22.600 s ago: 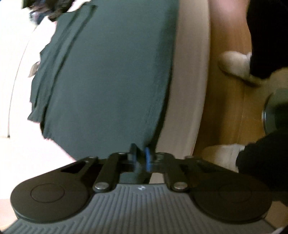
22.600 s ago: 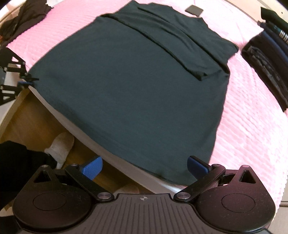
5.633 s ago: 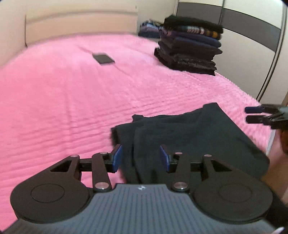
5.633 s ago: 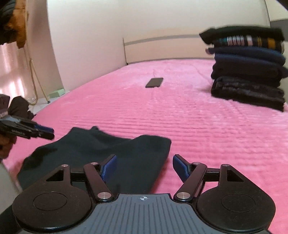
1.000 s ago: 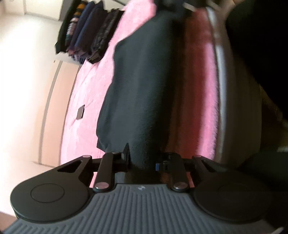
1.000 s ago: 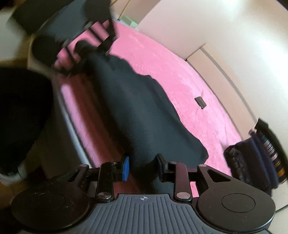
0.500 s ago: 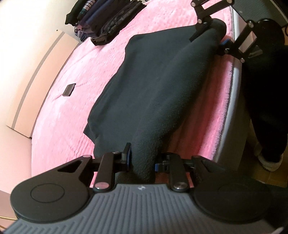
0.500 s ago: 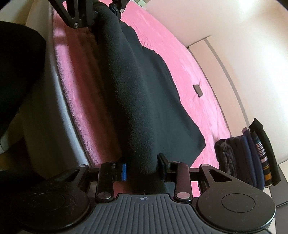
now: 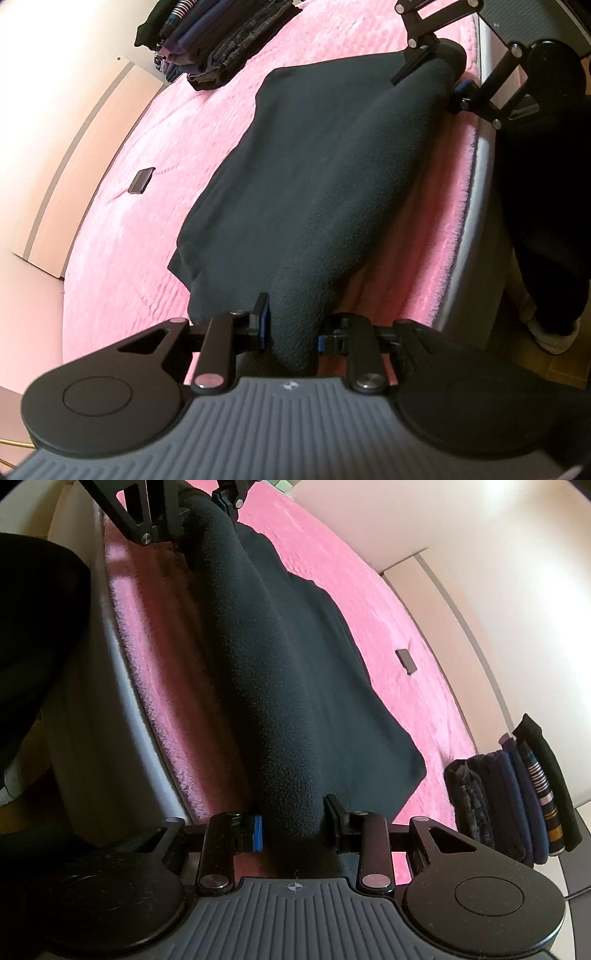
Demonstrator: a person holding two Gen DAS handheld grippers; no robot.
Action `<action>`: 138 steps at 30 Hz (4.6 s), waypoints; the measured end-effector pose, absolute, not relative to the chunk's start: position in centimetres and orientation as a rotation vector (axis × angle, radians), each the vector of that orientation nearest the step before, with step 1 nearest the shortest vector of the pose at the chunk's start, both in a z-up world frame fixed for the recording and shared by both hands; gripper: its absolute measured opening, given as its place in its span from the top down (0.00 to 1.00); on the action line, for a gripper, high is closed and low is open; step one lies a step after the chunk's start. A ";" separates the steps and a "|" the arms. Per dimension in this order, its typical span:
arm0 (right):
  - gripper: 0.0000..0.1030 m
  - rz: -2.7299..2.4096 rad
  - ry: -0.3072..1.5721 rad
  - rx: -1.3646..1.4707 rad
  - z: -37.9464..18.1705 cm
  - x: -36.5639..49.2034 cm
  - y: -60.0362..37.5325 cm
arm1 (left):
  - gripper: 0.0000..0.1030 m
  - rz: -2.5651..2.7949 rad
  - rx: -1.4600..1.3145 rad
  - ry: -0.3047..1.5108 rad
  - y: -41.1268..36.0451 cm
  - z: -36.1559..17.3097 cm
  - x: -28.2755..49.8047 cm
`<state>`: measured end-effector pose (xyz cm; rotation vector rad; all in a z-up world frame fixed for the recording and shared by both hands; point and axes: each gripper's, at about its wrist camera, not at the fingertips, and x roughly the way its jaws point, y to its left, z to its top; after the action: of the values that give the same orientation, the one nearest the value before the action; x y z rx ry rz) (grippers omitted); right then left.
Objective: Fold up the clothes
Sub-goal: 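Lift the folded shirt with both grippers and carry it toward the clothes stack, then lower the held shirt onto the top of the clothes stack with both grippers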
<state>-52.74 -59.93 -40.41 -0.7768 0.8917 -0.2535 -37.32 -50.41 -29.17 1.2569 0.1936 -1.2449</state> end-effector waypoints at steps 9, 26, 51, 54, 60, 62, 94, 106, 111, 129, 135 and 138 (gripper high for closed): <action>0.68 -0.247 0.884 -0.751 -39.8 -53.0 -60.3 | 0.80 -1.247 1.265 0.186 -50.1 -29.5 -37.5; 0.84 -0.113 0.852 -0.646 -32.2 -52.9 -63.7 | 0.84 -1.445 1.235 0.212 -50.5 -26.0 -34.6; 0.84 -0.366 0.965 -0.497 5.6 -50.0 -77.5 | 0.84 -1.720 1.146 0.090 -71.1 9.5 -28.8; 0.84 -0.373 0.921 -0.525 7.8 -50.4 -83.5 | 0.84 -1.710 1.123 0.052 -77.6 11.1 -28.9; 0.84 -0.367 0.813 -0.596 13.1 -49.4 -99.8 | 0.83 -1.606 1.079 0.009 -92.6 14.2 -29.1; 0.84 -0.390 0.760 -0.646 15.4 -48.5 -105.0 | 0.83 -1.555 1.051 -0.028 -97.6 15.9 -28.9; 0.79 -0.515 0.883 -0.738 -6.7 -46.3 -121.8 | 0.77 -1.292 1.444 -0.460 -120.1 -8.2 -29.3; 0.78 -0.503 0.898 -0.734 -7.1 -45.4 -122.1 | 0.75 -1.302 1.447 -0.392 -116.0 -10.3 -30.0; 0.83 -0.515 0.868 -0.602 -4.0 -45.2 -124.0 | 0.79 -1.307 1.456 -0.410 -116.1 -7.7 -29.4; 0.83 -0.632 0.583 -0.819 9.2 -39.4 -131.9 | 0.81 -1.072 1.165 -0.491 -125.3 3.4 -24.5; 0.84 -0.434 0.837 -0.765 -1.0 -43.9 -128.2 | 0.80 -1.277 1.412 -0.397 -121.0 -7.2 -27.5; 0.83 -0.440 0.840 -0.736 -2.8 -45.9 -126.4 | 0.81 -1.299 1.443 -0.414 -118.9 -9.9 -28.9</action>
<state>-45.92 -126.43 -2.75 -0.7356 0.8397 -0.4400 -28.90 -118.87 -9.92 1.4426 -0.4137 -1.2994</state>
